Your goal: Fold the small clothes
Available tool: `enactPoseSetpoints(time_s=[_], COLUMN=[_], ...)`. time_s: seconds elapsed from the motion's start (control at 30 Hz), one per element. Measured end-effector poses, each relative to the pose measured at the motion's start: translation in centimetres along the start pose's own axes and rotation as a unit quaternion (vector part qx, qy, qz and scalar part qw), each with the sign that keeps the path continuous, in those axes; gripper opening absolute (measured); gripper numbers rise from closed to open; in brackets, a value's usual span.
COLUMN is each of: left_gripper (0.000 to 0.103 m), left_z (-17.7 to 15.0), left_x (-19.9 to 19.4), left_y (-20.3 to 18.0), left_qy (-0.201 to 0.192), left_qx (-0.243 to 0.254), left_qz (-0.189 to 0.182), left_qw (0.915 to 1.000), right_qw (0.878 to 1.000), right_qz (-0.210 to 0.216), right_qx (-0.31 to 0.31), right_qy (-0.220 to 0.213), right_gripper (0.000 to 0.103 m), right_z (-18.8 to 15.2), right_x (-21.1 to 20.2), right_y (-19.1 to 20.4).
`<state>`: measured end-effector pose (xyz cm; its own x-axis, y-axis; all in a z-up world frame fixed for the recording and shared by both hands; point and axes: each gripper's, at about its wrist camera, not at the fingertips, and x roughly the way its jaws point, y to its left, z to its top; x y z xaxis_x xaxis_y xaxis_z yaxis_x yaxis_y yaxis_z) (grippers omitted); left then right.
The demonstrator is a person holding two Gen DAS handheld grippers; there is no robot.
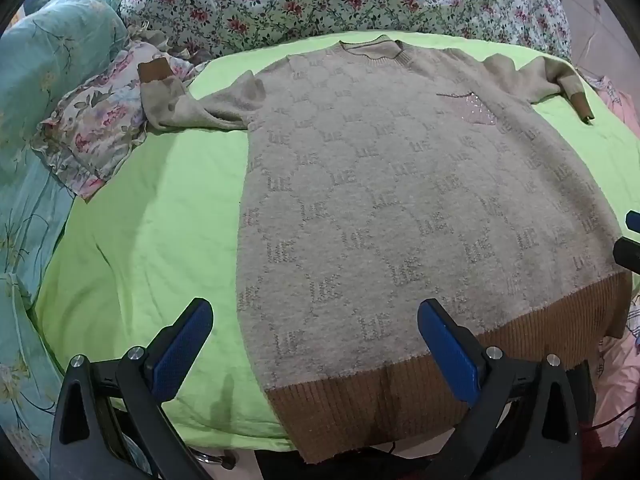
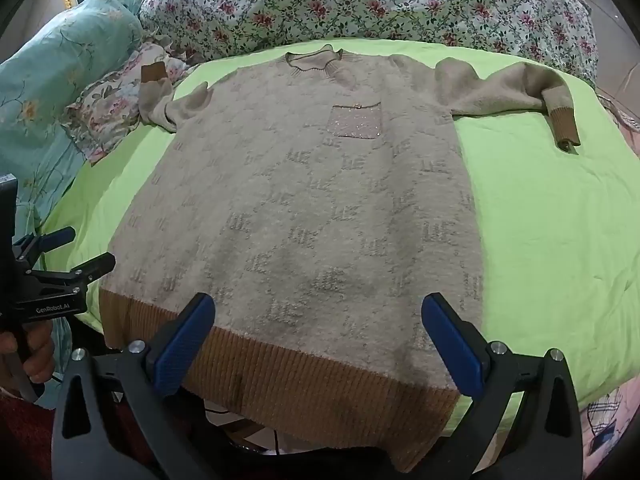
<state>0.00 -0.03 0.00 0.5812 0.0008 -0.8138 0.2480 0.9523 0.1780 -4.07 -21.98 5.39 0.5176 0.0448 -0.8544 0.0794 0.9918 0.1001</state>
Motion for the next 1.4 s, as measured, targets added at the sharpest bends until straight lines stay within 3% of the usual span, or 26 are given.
enactPoseSetpoints(time_s=[0.43,0.77,0.97,1.2,1.4], left_gripper=[0.102,0.102,0.102,0.102,0.102], left_z=[-0.1,0.5,0.7,0.7,1.3], left_x=[0.0,-0.2,-0.3,-0.3,-0.3], left_y=[-0.8,-0.7,-0.7,-1.0,-1.7], left_qy=[0.0,-0.022,-0.002,-0.008,-0.009], left_qx=[-0.002,0.002,0.002,0.003,0.011], left_qz=[0.0,0.004,-0.003,-0.001,-0.002], left_qw=[1.0,0.9997,1.0,1.0,0.9999], right_qw=[1.0,1.0,1.0,1.0,1.0], right_qz=[-0.001,-0.001,0.0,-0.01,0.006], right_qx=[-0.002,-0.003,-0.001,-0.001,0.009], right_qy=[0.003,-0.002,-0.006,0.015,-0.007], right_gripper=[0.103,0.103,0.103,0.103,0.103], right_z=[0.2,0.1,0.7,0.8,1.0], right_x=[-0.3,0.1,-0.3,-0.5,-0.7], right_y=[0.2,-0.5,-0.9,-1.1,-1.6])
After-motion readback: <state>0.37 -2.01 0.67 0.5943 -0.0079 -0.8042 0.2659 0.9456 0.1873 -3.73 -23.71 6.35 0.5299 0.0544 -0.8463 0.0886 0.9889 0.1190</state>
